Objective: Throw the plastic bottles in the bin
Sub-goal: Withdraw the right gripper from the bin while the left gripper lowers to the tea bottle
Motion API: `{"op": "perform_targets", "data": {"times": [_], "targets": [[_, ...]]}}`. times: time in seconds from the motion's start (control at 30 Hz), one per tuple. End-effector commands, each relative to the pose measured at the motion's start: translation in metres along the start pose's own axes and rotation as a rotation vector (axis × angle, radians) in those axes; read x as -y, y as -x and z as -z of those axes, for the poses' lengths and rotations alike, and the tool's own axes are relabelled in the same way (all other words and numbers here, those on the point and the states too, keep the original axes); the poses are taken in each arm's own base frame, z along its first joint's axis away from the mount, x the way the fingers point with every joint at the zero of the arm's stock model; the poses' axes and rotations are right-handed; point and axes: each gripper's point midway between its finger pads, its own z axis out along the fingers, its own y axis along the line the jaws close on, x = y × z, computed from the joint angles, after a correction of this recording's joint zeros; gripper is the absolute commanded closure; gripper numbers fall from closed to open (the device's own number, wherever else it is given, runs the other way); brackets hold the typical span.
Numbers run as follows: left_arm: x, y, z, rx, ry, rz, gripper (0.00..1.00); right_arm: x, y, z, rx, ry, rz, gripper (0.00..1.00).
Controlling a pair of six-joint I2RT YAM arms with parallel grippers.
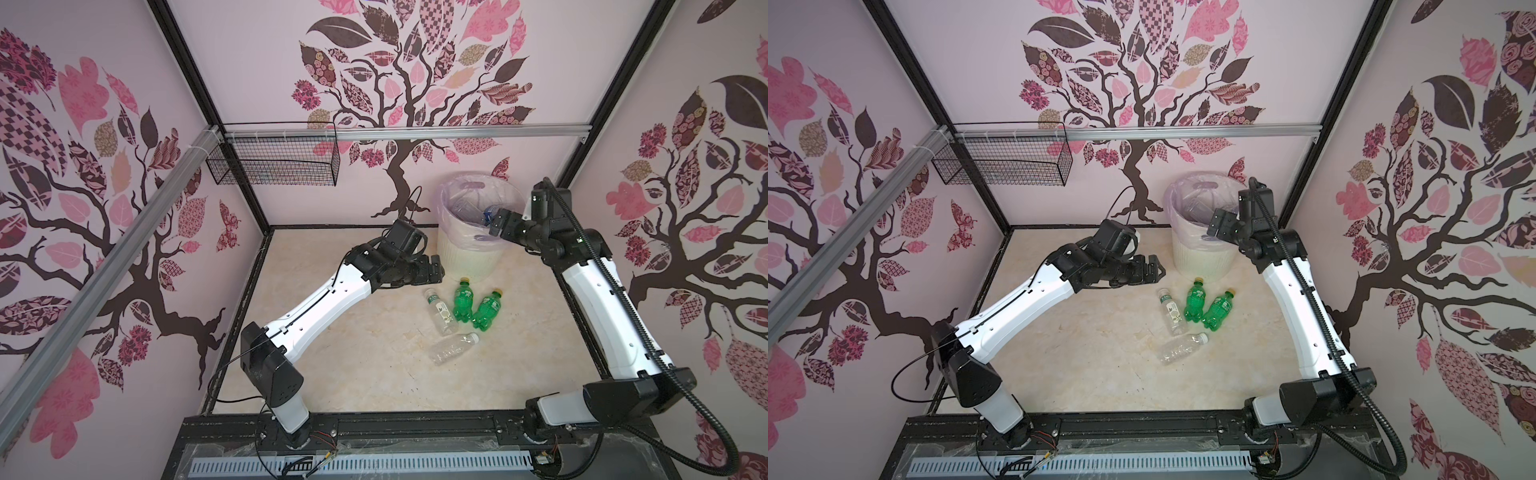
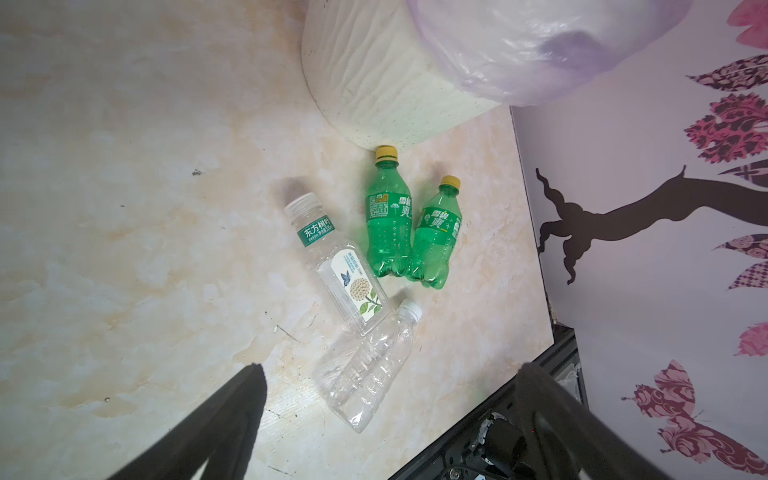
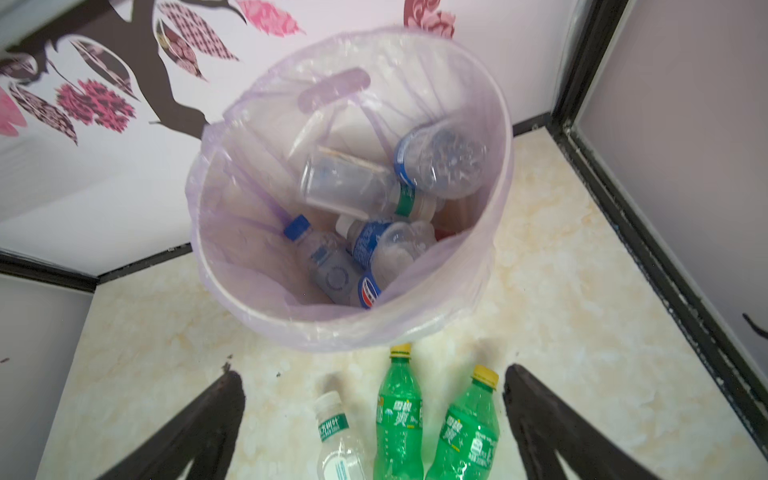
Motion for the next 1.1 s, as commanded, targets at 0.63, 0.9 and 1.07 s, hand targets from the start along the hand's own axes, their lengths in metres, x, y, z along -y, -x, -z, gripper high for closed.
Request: {"op": "perform_targets", "data": {"times": [0.63,0.9,1.07], "targets": [[-0.037,-0.105,-0.109,-0.375,0.043,0.077,0.03,0.018,-0.13,0.016,-0.23,0.021,0.039,0.01],[-0.04,-0.118,-0.135,-0.405,0.085,0.071,0.03,0.02,-0.143,0.021,-0.266,0.037,-0.007,0.0],[-0.046,-0.118,-0.147,-0.415,0.12,0.047,0.03,0.02,-0.149,0.021,-0.282,0.045,-0.013,0.0]]}}
